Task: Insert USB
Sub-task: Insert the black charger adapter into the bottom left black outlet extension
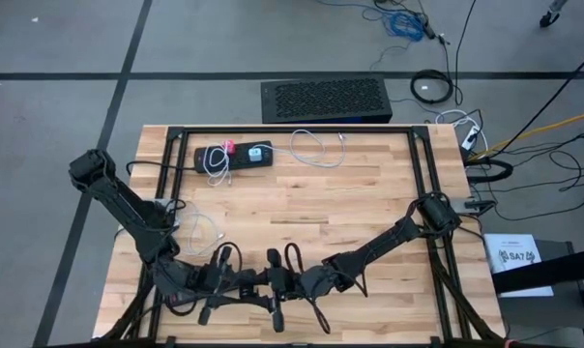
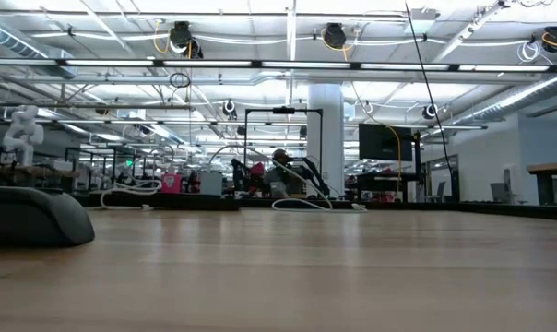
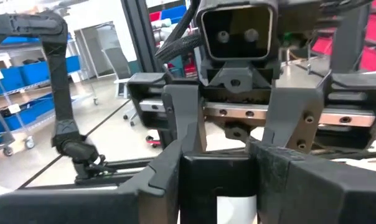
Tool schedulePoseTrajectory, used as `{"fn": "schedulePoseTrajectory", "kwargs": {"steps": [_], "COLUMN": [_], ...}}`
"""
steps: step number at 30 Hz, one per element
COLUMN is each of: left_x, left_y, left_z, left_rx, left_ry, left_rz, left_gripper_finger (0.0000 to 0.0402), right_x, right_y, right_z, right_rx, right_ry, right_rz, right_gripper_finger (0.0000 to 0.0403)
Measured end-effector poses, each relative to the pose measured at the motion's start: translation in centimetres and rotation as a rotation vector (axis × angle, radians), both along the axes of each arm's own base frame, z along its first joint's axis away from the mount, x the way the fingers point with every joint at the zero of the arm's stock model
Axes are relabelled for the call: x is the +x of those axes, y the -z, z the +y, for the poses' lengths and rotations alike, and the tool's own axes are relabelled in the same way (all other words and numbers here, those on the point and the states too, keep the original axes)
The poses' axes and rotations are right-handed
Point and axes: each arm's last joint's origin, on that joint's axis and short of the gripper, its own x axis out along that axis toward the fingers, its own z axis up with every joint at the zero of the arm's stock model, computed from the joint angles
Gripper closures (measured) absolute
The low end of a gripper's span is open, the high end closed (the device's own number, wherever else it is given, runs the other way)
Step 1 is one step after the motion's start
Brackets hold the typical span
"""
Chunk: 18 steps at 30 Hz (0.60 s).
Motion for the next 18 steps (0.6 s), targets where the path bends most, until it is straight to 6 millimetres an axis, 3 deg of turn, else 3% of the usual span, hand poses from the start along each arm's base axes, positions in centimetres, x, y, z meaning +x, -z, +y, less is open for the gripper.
{"fn": "schedulePoseTrajectory", "kwargs": {"steps": [8,18], "left_x": [0.08,0.0], "left_y": [-0.13,0.52], "left_z": [0.19,0.57], "left_rx": [0.022,0.077], "left_ry": [-0.076,-0.133], "left_rz": [-0.028,0.016], "left_gripper_finger": [0.0273,0.0391], "right_x": [-0.03,-0.11], "right_y": [-0.18,0.62], "right_z": [-0.16,-0.01], "right_rx": [-0.031,-0.073], "right_ry": [0.05,0.101], "right_rz": [-0.005,0.068], "right_gripper_finger": [0.0287,0.0287]}}
